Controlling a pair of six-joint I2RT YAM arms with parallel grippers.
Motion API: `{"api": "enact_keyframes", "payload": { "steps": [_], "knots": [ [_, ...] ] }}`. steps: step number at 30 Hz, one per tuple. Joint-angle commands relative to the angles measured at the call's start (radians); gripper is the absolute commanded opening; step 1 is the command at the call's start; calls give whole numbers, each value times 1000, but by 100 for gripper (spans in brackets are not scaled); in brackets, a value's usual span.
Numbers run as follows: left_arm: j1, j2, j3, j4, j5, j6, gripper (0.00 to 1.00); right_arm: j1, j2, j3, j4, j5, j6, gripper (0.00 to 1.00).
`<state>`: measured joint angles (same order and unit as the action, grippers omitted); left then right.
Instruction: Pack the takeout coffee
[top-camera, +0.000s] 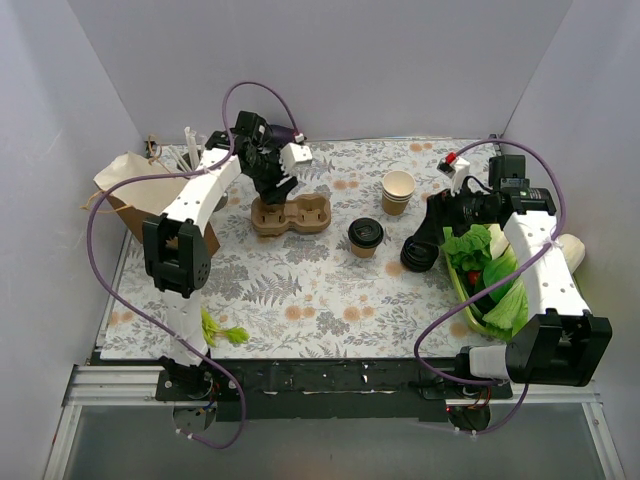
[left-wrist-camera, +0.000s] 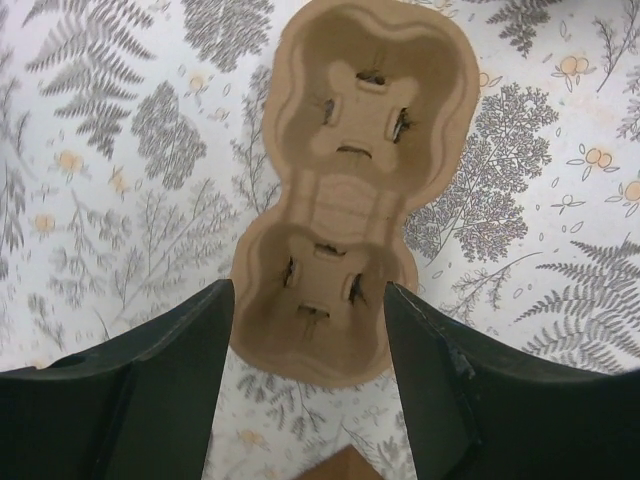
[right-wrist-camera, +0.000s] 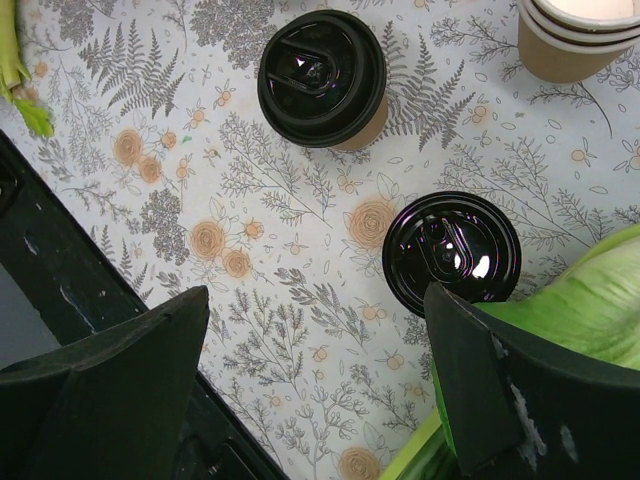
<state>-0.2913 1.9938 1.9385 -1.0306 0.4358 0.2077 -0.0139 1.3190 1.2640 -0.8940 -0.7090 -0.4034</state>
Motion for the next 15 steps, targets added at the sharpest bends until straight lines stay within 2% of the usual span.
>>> {"api": "enact_keyframes", "payload": {
  "steps": [1,15],
  "knots": [
    [-14,37,-4,-20,132,283,61,-6,-12,-14,-2,-12,-11,95],
    [-14,143,27,-65,130,377,53,-6,-61,-90,10,-12,-35,95]
  ]
}}
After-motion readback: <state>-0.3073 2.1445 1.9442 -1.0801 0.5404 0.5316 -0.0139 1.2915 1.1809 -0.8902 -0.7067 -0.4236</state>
